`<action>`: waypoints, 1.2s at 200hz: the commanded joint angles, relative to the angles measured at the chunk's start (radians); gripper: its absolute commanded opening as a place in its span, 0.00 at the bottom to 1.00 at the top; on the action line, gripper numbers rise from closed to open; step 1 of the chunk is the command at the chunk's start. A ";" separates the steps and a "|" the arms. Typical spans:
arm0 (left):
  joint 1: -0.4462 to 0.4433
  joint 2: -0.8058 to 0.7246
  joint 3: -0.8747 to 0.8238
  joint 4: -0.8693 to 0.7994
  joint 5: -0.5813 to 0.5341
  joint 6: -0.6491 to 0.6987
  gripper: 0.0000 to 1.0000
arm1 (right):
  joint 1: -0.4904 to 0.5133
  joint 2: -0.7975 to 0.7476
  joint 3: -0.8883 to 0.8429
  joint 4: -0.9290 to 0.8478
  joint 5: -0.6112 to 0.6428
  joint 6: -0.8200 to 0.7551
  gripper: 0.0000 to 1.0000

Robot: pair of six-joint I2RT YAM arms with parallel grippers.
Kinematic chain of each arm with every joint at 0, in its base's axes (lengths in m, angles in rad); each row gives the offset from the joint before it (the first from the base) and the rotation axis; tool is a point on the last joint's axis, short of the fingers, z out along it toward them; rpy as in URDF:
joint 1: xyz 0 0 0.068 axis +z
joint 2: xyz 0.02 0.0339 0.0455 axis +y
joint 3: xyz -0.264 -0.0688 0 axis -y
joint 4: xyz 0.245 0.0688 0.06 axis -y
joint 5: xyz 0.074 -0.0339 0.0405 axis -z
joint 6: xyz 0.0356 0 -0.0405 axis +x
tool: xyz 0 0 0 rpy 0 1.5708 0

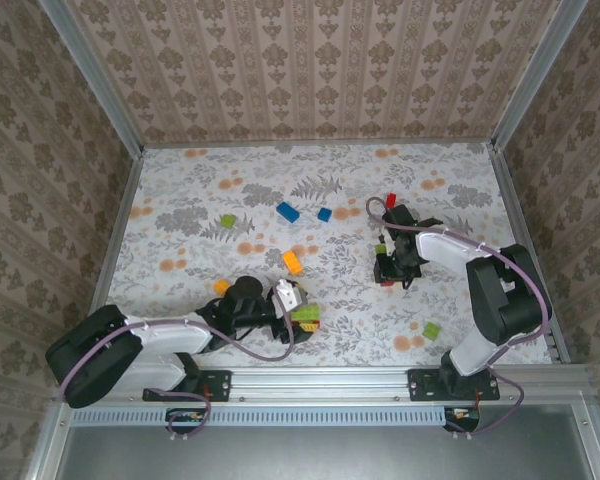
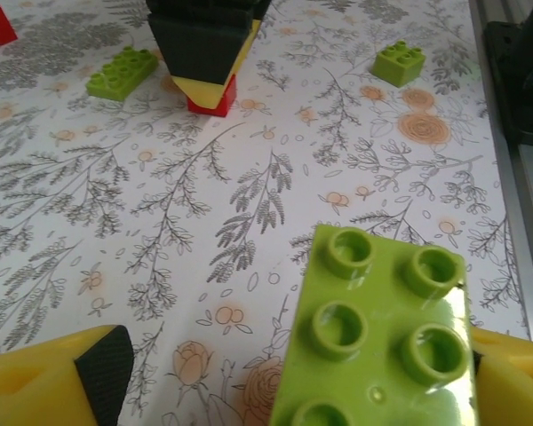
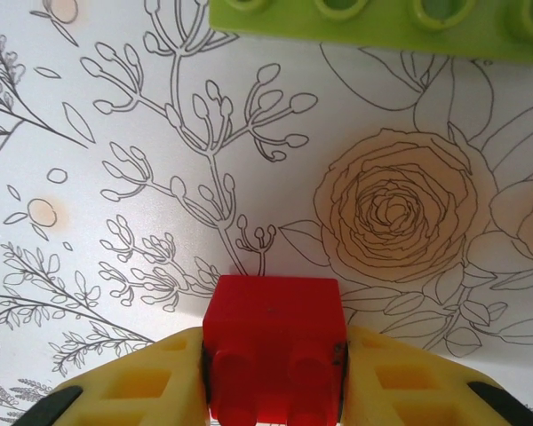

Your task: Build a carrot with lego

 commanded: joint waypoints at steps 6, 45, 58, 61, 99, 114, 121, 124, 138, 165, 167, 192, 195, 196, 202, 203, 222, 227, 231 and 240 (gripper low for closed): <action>0.004 -0.004 0.019 0.013 0.058 0.025 0.80 | 0.007 0.033 0.002 -0.022 -0.022 -0.017 0.35; 0.003 -0.030 -0.042 0.095 0.053 -0.016 0.76 | 0.015 0.032 0.000 -0.022 -0.025 -0.016 0.33; 0.002 -0.040 -0.044 0.095 0.056 -0.013 0.75 | 0.016 0.038 0.002 -0.024 -0.024 -0.015 0.33; 0.002 -0.042 -0.043 0.093 0.057 -0.012 0.74 | 0.016 0.038 0.002 -0.025 -0.024 -0.015 0.33; 0.000 -0.044 -0.046 0.092 0.076 -0.011 0.66 | 0.020 0.032 0.000 -0.032 -0.015 -0.011 0.33; -0.003 -0.025 -0.049 0.104 0.066 -0.010 0.64 | 0.020 0.034 0.001 -0.036 -0.013 -0.009 0.33; -0.004 -0.012 -0.045 0.106 0.065 -0.008 0.64 | 0.022 0.036 0.002 -0.038 -0.011 -0.009 0.33; -0.005 -0.006 -0.044 0.105 0.065 -0.009 0.64 | 0.021 0.037 0.002 -0.039 -0.010 -0.009 0.33; -0.006 0.022 -0.036 0.104 0.070 -0.007 0.64 | 0.022 0.036 0.005 -0.044 -0.007 -0.010 0.33; -0.010 0.034 -0.060 0.130 0.046 -0.011 0.57 | 0.024 0.035 0.010 -0.051 0.000 -0.009 0.33; -0.009 0.034 -0.062 0.134 0.045 -0.013 0.56 | 0.023 0.036 0.010 -0.051 0.001 -0.010 0.33; -0.010 0.007 -0.070 0.132 0.045 -0.010 0.54 | 0.025 0.048 0.014 -0.051 0.003 -0.009 0.32; -0.009 0.005 -0.071 0.134 0.046 -0.011 0.54 | 0.024 0.049 0.014 -0.051 0.003 -0.009 0.32; -0.009 0.005 -0.071 0.134 0.047 -0.010 0.54 | 0.025 0.049 0.014 -0.050 0.002 -0.008 0.32; -0.009 0.003 -0.072 0.134 0.049 -0.010 0.54 | 0.027 0.052 0.014 -0.049 0.003 -0.008 0.32; -0.009 0.003 -0.072 0.134 0.050 -0.010 0.54 | 0.027 0.052 0.014 -0.049 0.003 -0.009 0.32; -0.009 0.007 -0.070 0.135 0.054 -0.010 0.55 | 0.030 0.057 0.018 -0.051 0.005 -0.008 0.32; -0.009 0.009 -0.071 0.136 0.055 -0.008 0.55 | 0.032 0.057 0.018 -0.050 0.005 -0.009 0.32; -0.009 0.008 -0.069 0.135 0.057 -0.008 0.55 | 0.031 0.059 0.018 -0.051 0.006 -0.010 0.32; -0.009 0.006 -0.068 0.134 0.064 -0.005 0.56 | 0.032 0.058 0.020 -0.052 0.007 -0.009 0.32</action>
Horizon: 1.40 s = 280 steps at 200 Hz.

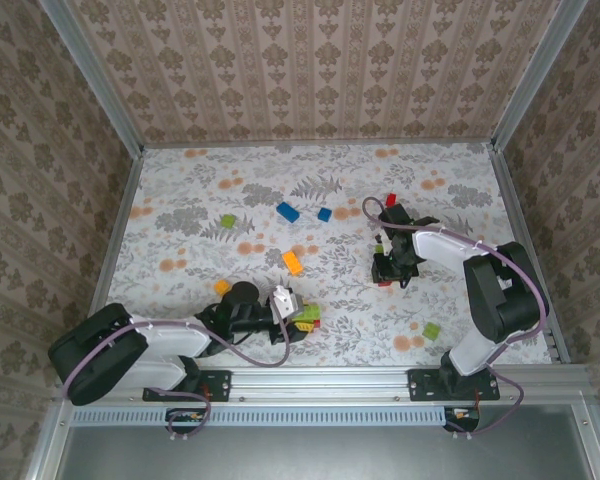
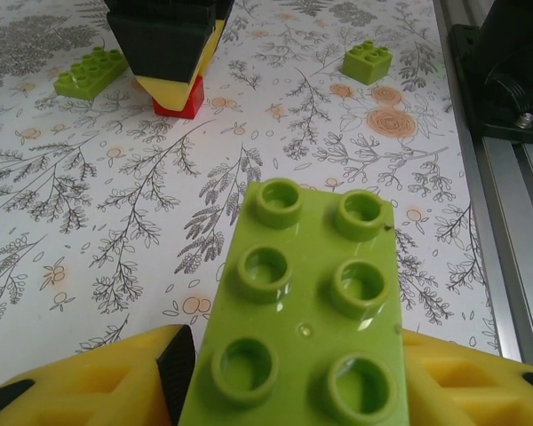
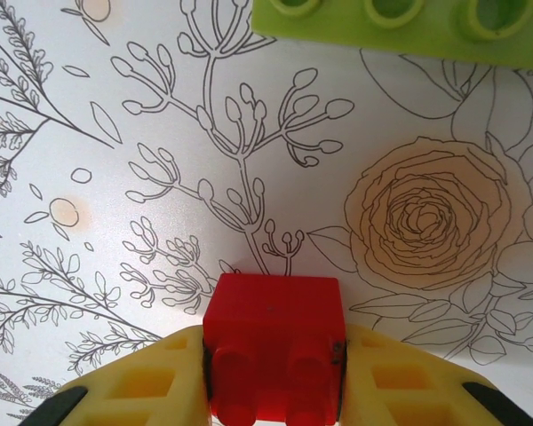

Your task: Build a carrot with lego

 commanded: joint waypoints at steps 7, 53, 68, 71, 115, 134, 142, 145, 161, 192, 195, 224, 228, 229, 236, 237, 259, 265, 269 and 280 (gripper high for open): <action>-0.007 -0.017 -0.005 0.021 0.022 0.004 0.56 | 0.012 0.038 -0.005 -0.037 0.010 -0.007 0.32; -0.008 -0.024 -0.002 0.014 0.033 0.012 0.49 | 0.012 0.038 -0.009 -0.039 0.016 -0.008 0.32; -0.007 -0.034 -0.007 0.014 0.037 0.010 0.48 | 0.012 0.038 -0.007 -0.039 0.018 -0.007 0.32; -0.007 -0.037 -0.008 0.014 0.037 0.009 0.47 | 0.013 0.040 -0.006 -0.039 0.018 -0.007 0.32; -0.010 -0.043 -0.009 0.012 0.042 0.010 0.41 | 0.012 0.046 0.001 -0.044 0.021 -0.009 0.32; -0.013 -0.043 -0.009 0.007 0.043 0.013 0.38 | 0.014 0.047 0.000 -0.044 0.022 -0.006 0.32; -0.015 -0.040 -0.007 0.003 0.044 0.015 0.37 | 0.013 0.045 0.001 -0.045 0.022 -0.004 0.32; -0.017 -0.040 -0.006 0.002 0.043 0.017 0.36 | 0.014 0.044 0.000 -0.045 0.021 -0.003 0.32; -0.022 -0.030 0.000 -0.008 0.039 0.023 0.33 | 0.020 0.041 0.000 -0.049 0.019 0.004 0.31; -0.038 -0.015 0.015 -0.031 0.014 0.042 0.27 | 0.042 0.022 0.028 -0.116 0.043 0.024 0.28; -0.040 -0.013 0.016 -0.031 0.011 0.043 0.27 | 0.043 0.015 0.031 -0.122 0.042 0.028 0.28; -0.055 -0.003 0.021 -0.043 -0.029 0.059 0.27 | 0.067 -0.048 0.073 -0.205 -0.002 0.066 0.25; -0.056 -0.003 0.021 -0.044 -0.033 0.061 0.27 | 0.074 -0.055 0.081 -0.217 -0.004 0.071 0.24; -0.057 -0.003 0.021 -0.043 -0.033 0.061 0.27 | 0.077 -0.058 0.084 -0.220 -0.005 0.073 0.24; -0.058 -0.003 0.021 -0.043 -0.037 0.062 0.27 | 0.091 -0.070 0.098 -0.245 -0.009 0.080 0.24; -0.059 -0.003 0.021 -0.043 -0.037 0.063 0.27 | 0.096 -0.073 0.101 -0.253 -0.009 0.083 0.24; -0.063 0.006 0.028 -0.048 -0.047 0.068 0.27 | 0.153 -0.108 0.141 -0.312 -0.010 0.129 0.24; -0.063 0.013 0.031 -0.052 -0.049 0.071 0.27 | 0.171 -0.118 0.150 -0.322 -0.015 0.149 0.24; -0.063 0.017 0.032 -0.052 -0.051 0.071 0.27 | 0.184 -0.122 0.155 -0.327 -0.020 0.162 0.24; -0.065 0.026 0.038 -0.055 -0.052 0.074 0.27 | 0.225 -0.138 0.169 -0.332 -0.037 0.202 0.24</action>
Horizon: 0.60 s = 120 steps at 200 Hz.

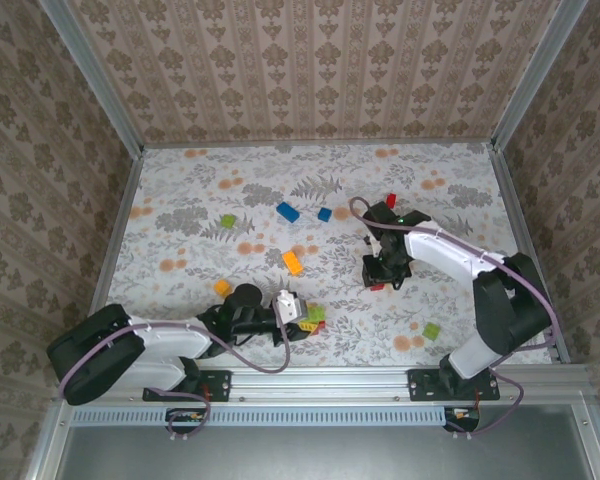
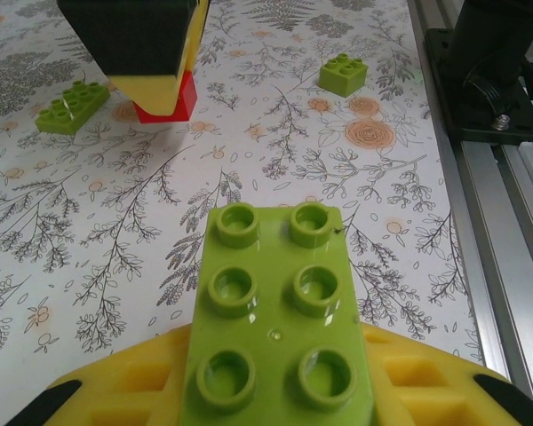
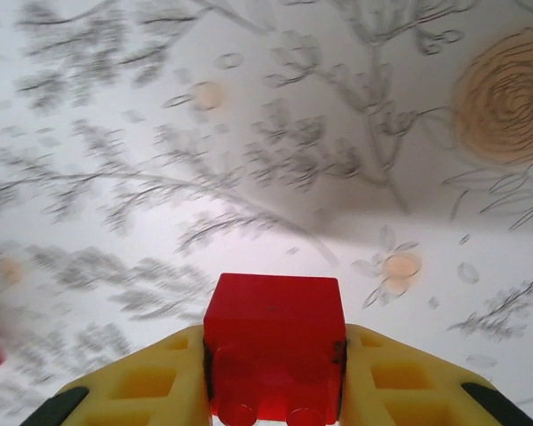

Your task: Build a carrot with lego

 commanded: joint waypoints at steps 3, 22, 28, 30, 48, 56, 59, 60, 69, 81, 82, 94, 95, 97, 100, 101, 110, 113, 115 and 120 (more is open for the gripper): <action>-0.012 0.034 0.021 -0.052 -0.028 0.034 0.27 | 0.081 -0.054 0.052 -0.100 -0.050 0.114 0.24; -0.012 0.040 0.024 -0.053 -0.030 0.034 0.27 | 0.151 -0.064 0.086 -0.122 -0.062 0.175 0.24; -0.014 0.039 0.023 -0.053 -0.031 0.034 0.27 | 0.171 -0.066 0.102 -0.136 -0.056 0.191 0.24; -0.014 0.039 0.023 -0.053 -0.033 0.034 0.27 | 0.178 -0.067 0.105 -0.140 -0.055 0.196 0.24; -0.014 0.036 0.022 -0.051 -0.038 0.034 0.27 | 0.233 -0.079 0.139 -0.170 -0.058 0.243 0.24; -0.014 0.035 0.022 -0.051 -0.041 0.034 0.27 | 0.254 -0.084 0.152 -0.179 -0.060 0.265 0.24; -0.016 0.037 0.022 -0.051 -0.042 0.035 0.27 | 0.265 -0.087 0.156 -0.183 -0.060 0.277 0.24; -0.015 0.037 0.022 -0.051 -0.042 0.035 0.27 | 0.265 -0.087 0.156 -0.183 -0.060 0.277 0.24; -0.015 0.039 0.022 -0.051 -0.044 0.036 0.27 | 0.287 -0.092 0.168 -0.192 -0.062 0.301 0.24; -0.015 0.039 0.023 -0.051 -0.047 0.038 0.27 | 0.316 -0.093 0.180 -0.202 -0.061 0.326 0.24; -0.015 0.039 0.023 -0.051 -0.047 0.038 0.27 | 0.320 -0.094 0.181 -0.203 -0.061 0.328 0.24; -0.017 0.039 0.022 -0.051 -0.048 0.037 0.27 | 0.344 -0.094 0.191 -0.208 -0.058 0.349 0.24; -0.018 0.039 0.023 -0.051 -0.048 0.037 0.27 | 0.346 -0.093 0.191 -0.208 -0.058 0.350 0.24; -0.017 0.040 0.023 -0.052 -0.048 0.037 0.27 | 0.349 -0.093 0.193 -0.208 -0.058 0.354 0.24; -0.016 0.040 0.023 -0.052 -0.048 0.037 0.27 | 0.354 -0.093 0.193 -0.208 -0.060 0.358 0.24; -0.016 0.040 0.023 -0.051 -0.048 0.037 0.27 | 0.356 -0.093 0.194 -0.208 -0.060 0.360 0.24; -0.018 0.039 0.023 -0.053 -0.051 0.038 0.27 | 0.370 -0.095 0.197 -0.204 -0.065 0.373 0.25; -0.019 0.040 0.023 -0.051 -0.050 0.039 0.27 | 0.374 -0.095 0.199 -0.202 -0.067 0.377 0.25; -0.018 0.040 0.023 -0.051 -0.050 0.039 0.27 | 0.377 -0.095 0.200 -0.201 -0.069 0.381 0.25; -0.018 0.040 0.023 -0.051 -0.050 0.039 0.27 | 0.384 -0.095 0.202 -0.197 -0.071 0.387 0.25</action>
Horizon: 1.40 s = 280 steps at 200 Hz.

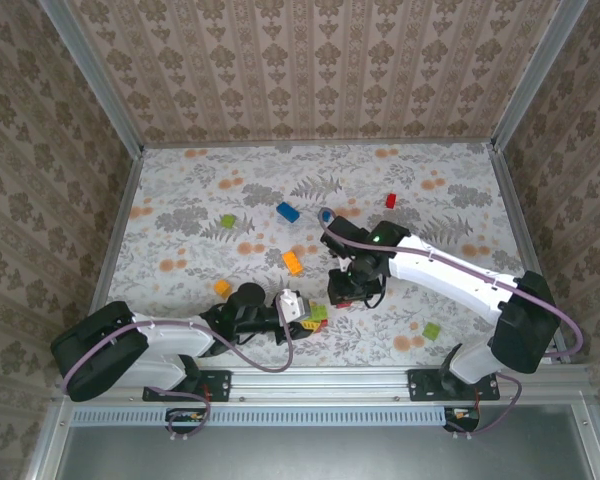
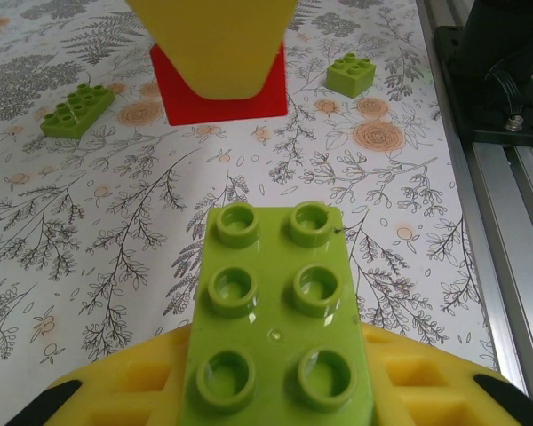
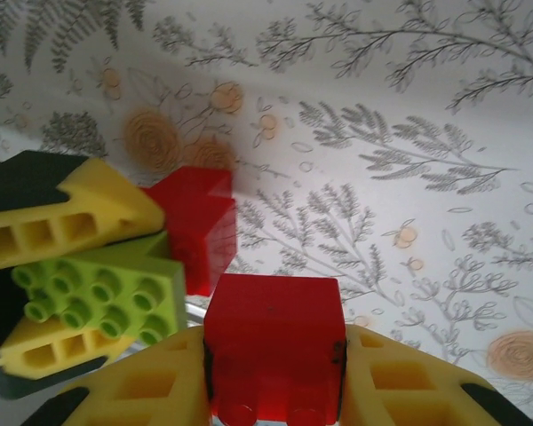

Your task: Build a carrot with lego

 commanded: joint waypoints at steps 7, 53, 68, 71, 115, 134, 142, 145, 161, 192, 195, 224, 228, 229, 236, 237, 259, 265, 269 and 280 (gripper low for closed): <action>-0.007 0.018 0.004 -0.054 -0.025 0.032 0.27 | 0.039 -0.020 0.035 -0.041 -0.030 0.086 0.25; -0.012 0.020 0.005 -0.055 -0.031 0.033 0.27 | 0.078 0.007 0.077 -0.034 -0.024 0.113 0.25; -0.011 0.020 0.004 -0.055 -0.036 0.036 0.27 | 0.084 0.018 0.093 -0.044 -0.013 0.115 0.25; -0.013 0.020 0.005 -0.055 -0.036 0.036 0.27 | 0.086 0.019 0.096 -0.046 -0.010 0.117 0.25; -0.016 0.024 0.006 -0.057 -0.049 0.039 0.27 | 0.110 0.047 0.108 -0.061 0.035 0.150 0.24; -0.019 0.026 0.006 -0.055 -0.054 0.039 0.27 | 0.119 0.050 0.106 -0.069 0.059 0.166 0.24; -0.020 0.026 0.007 -0.055 -0.056 0.041 0.27 | 0.123 0.048 0.100 -0.061 0.058 0.175 0.24; -0.019 0.027 0.007 -0.055 -0.056 0.041 0.27 | 0.123 0.046 0.097 -0.058 0.058 0.178 0.25; -0.022 0.030 0.009 -0.056 -0.057 0.043 0.27 | 0.132 0.047 0.096 -0.051 0.064 0.190 0.24; -0.024 0.033 0.010 -0.055 -0.062 0.045 0.27 | 0.140 0.055 0.095 -0.045 0.077 0.198 0.24; -0.024 0.033 0.010 -0.055 -0.062 0.044 0.27 | 0.140 0.056 0.093 -0.042 0.077 0.198 0.24; -0.027 0.030 0.009 -0.053 -0.065 0.046 0.27 | 0.141 0.061 0.086 -0.036 0.084 0.203 0.24; -0.027 0.030 0.008 -0.054 -0.065 0.046 0.27 | 0.142 0.060 0.085 -0.036 0.087 0.204 0.24; -0.027 0.030 0.008 -0.053 -0.065 0.046 0.27 | 0.142 0.060 0.085 -0.036 0.087 0.204 0.24; -0.027 0.030 0.008 -0.055 -0.065 0.046 0.27 | 0.142 0.058 0.082 -0.033 0.089 0.205 0.24; -0.027 0.030 0.008 -0.054 -0.065 0.046 0.27 | 0.142 0.058 0.081 -0.032 0.089 0.205 0.24; -0.029 0.030 0.009 -0.055 -0.067 0.046 0.27 | 0.141 0.064 0.067 -0.013 0.083 0.205 0.25; -0.029 0.030 0.008 -0.056 -0.067 0.048 0.27 | 0.141 0.067 0.063 -0.007 0.080 0.207 0.24; -0.029 0.030 0.008 -0.055 -0.068 0.047 0.27 | 0.141 0.068 0.059 -0.003 0.077 0.207 0.24; -0.028 0.030 0.009 -0.055 -0.068 0.048 0.27 | 0.141 0.071 0.051 0.007 0.072 0.208 0.24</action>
